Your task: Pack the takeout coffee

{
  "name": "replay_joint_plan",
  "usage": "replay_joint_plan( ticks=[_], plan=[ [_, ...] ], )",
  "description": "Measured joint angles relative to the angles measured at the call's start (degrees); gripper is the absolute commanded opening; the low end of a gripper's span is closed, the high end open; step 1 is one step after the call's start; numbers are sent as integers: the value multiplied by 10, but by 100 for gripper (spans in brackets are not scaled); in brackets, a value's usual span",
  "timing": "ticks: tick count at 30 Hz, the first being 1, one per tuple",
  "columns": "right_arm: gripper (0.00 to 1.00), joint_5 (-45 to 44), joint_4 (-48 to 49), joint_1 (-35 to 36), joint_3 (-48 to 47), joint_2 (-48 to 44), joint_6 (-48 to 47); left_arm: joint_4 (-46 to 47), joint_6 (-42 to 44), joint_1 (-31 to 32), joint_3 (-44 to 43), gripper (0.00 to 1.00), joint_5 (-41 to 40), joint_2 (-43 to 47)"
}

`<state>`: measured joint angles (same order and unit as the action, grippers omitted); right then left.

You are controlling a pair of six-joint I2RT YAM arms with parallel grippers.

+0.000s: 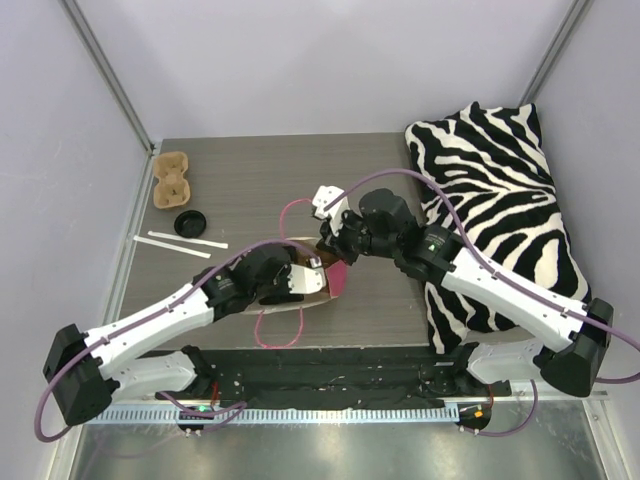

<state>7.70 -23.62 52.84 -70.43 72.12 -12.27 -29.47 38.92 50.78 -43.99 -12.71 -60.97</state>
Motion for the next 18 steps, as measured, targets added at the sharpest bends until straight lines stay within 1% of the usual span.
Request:
replay_joint_plan(
  ticks=[12, 18],
  plan=[
    [1, 125, 7, -92, -16, 41, 7, -46, 28, -47, -78, 0, 60, -94],
    [1, 176, 4, -136, -44, 83, 0, -92, 43, -84, -151, 0, 96, -169]
  ],
)
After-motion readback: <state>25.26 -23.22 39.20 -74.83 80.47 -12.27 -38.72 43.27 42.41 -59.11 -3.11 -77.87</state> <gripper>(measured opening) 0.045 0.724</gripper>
